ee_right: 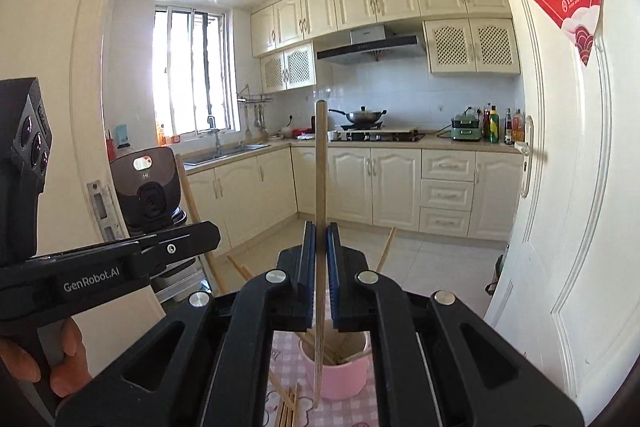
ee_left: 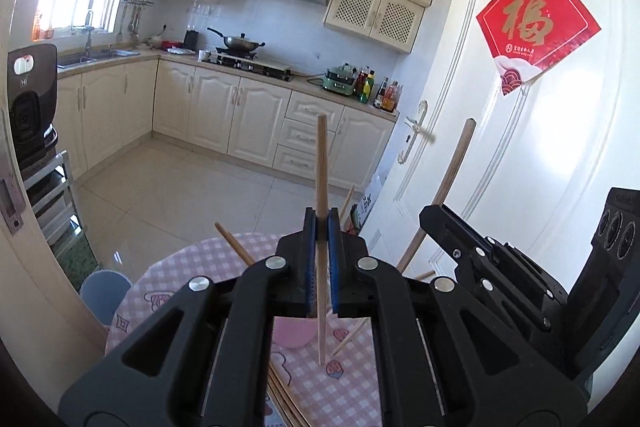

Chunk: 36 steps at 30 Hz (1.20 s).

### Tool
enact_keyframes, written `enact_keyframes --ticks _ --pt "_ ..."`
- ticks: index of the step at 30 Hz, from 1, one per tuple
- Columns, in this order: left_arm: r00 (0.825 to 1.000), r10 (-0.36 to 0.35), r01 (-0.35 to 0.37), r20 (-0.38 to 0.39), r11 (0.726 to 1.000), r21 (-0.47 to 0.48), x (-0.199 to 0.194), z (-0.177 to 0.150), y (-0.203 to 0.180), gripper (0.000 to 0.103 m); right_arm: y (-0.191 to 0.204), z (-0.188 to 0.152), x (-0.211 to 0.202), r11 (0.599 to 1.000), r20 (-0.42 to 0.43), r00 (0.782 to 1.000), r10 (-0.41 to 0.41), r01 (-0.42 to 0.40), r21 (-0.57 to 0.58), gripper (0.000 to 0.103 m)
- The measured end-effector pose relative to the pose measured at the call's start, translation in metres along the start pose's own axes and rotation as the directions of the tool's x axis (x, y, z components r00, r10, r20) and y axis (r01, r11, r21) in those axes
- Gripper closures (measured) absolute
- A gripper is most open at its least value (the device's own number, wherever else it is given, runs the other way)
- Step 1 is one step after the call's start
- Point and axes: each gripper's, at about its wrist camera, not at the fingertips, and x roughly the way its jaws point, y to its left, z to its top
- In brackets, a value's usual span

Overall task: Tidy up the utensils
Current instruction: 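Lift the held chopsticks upright over the pink cup with both tools, then lower the chopsticks into the pink cup and open both tools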

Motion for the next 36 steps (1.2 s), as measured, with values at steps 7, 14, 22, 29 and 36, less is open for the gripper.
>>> enact_keyframes --ticks 7,14,22,29,36 --pt "0.994 0.035 -0.039 0.102 0.999 0.034 0.017 0.014 -0.006 0.097 0.000 0.005 0.022 1.000 0.050 0.999 -0.020 0.021 -0.015 0.099" --pt "0.991 0.030 -0.037 0.130 0.998 0.055 0.042 0.000 0.003 0.097 -0.004 -0.007 0.038 0.999 0.044 0.999 -0.018 0.019 -0.032 0.099" --pt "0.996 0.029 -0.033 0.087 0.998 0.047 0.060 -0.024 0.015 0.097 -0.008 -0.029 0.044 0.999 0.010 1.000 -0.010 0.011 -0.043 0.099" --pt "0.998 0.029 -0.033 0.062 0.997 0.069 0.060 -0.042 0.019 0.097 -0.009 -0.048 0.040 0.998 -0.012 1.000 0.014 -0.015 -0.062 0.099" --pt "0.999 0.034 -0.038 0.041 0.994 0.100 0.058 -0.054 0.020 0.097 -0.003 -0.061 0.029 0.990 -0.012 1.000 0.018 -0.019 -0.143 0.099"
